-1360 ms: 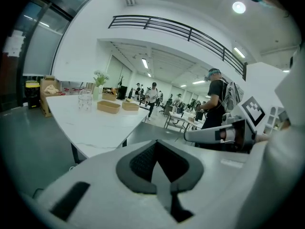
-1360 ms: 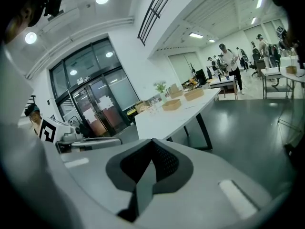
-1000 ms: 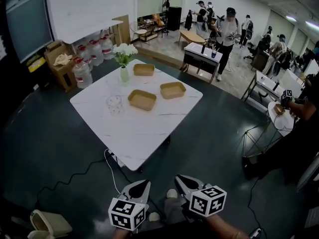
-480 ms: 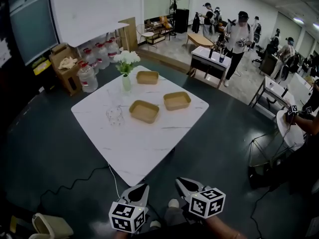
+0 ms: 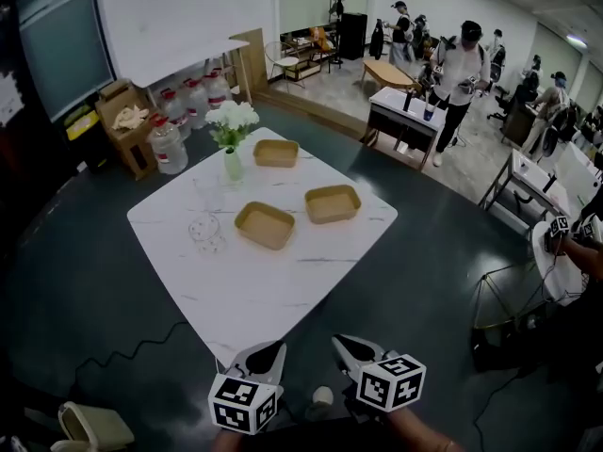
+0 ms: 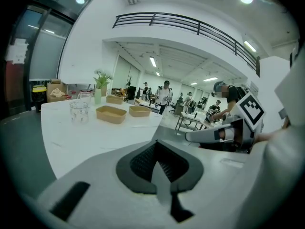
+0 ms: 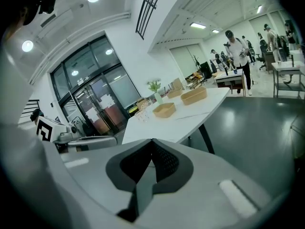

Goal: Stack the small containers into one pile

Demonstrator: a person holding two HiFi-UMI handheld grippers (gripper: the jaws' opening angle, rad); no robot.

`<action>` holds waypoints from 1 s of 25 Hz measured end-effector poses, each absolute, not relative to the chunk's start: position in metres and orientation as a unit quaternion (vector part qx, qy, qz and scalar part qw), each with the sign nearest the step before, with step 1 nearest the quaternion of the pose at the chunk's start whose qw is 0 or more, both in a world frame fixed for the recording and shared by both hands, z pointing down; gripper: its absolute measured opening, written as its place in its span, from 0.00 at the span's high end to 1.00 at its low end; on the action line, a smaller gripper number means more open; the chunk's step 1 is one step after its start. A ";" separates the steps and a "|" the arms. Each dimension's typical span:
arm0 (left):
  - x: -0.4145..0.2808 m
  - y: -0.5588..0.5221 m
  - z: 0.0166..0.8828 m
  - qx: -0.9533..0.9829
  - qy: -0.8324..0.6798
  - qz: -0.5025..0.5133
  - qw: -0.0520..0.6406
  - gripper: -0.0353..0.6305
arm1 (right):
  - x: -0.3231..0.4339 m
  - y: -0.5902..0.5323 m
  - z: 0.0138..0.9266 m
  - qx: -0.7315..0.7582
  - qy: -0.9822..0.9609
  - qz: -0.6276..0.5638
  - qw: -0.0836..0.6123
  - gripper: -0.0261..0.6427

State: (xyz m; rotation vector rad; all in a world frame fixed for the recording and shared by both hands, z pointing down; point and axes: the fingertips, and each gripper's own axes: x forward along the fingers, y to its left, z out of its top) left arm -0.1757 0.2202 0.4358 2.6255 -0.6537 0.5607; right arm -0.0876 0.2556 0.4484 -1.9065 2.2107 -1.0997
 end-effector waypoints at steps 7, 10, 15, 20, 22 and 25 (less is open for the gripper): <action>-0.136 0.204 0.441 0.933 -0.240 0.199 0.182 0.95 | -0.059 0.240 0.455 -0.595 0.720 -0.356 0.001 0.97; -0.124 0.202 0.442 0.933 -0.239 0.200 0.181 0.95 | -0.048 0.236 0.456 -0.593 0.722 -0.355 -0.002 0.97; -0.115 0.204 0.447 0.932 -0.233 0.212 0.181 0.95 | -0.038 0.236 0.457 -0.593 0.720 -0.359 0.001 0.97; -0.102 0.197 0.449 0.932 -0.227 0.216 0.180 0.95 | -0.027 0.232 0.460 -0.596 0.717 -0.361 0.001 0.97; -0.098 0.192 0.450 0.933 -0.224 0.219 0.178 0.95 | -0.023 0.228 0.462 -0.598 0.714 -0.364 0.004 0.97; -0.093 0.181 0.451 0.932 -0.226 0.221 0.179 0.95 | -0.018 0.219 0.463 -0.598 0.713 -0.367 0.005 0.97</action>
